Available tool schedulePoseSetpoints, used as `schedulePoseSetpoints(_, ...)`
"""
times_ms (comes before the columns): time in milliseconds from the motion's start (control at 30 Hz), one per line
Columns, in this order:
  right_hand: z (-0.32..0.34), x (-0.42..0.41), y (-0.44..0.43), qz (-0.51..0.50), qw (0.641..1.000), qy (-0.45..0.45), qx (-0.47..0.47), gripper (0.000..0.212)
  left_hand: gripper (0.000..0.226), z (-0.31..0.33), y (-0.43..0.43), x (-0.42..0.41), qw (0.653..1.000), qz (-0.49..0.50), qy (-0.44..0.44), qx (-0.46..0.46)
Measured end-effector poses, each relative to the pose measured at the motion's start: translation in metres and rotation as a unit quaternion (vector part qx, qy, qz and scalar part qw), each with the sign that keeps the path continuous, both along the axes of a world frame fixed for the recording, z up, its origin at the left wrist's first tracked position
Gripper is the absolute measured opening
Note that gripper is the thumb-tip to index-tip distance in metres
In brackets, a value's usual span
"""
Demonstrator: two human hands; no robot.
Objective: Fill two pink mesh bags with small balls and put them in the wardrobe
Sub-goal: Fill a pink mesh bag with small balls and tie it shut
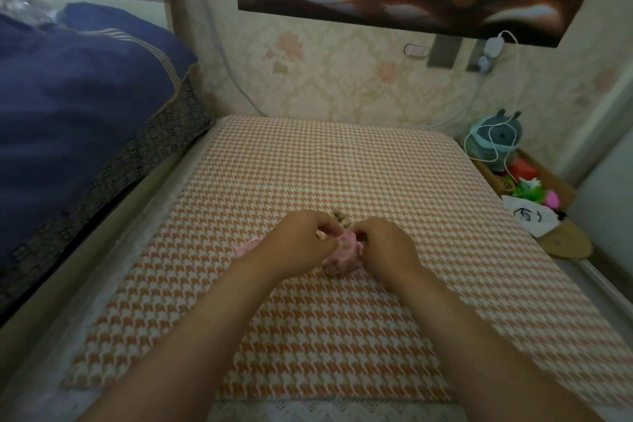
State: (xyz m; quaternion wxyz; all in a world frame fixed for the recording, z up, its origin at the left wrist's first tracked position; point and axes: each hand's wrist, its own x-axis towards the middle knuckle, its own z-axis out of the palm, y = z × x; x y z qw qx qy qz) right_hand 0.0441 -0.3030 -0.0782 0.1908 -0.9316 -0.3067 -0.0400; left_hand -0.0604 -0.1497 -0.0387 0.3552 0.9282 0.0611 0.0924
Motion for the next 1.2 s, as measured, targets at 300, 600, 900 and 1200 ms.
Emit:
schedulePoseSetpoints(300,0.065,-0.018,-0.004,0.036,0.97,0.071,0.23,0.008,0.028,0.003,0.002,0.0,1.0,-0.004,0.007,-0.004)
schedulePoseSetpoints(600,0.051,-0.026,-0.003,0.105,0.992,-0.006,0.075,0.006,0.024,0.003,0.002,-0.002,1.0,-0.015,0.003,-0.015)
schedulePoseSetpoints(900,0.043,0.002,-0.021,0.004,0.997,0.027,0.069,0.008,0.027,0.004,0.0,0.002,1.0,0.011,0.002,0.011)
schedulePoseSetpoints(1200,0.015,0.007,-0.021,-0.04,0.996,0.032,-0.069,0.013,0.027,-0.001,-0.008,0.007,1.0,0.021,0.005,-0.009)
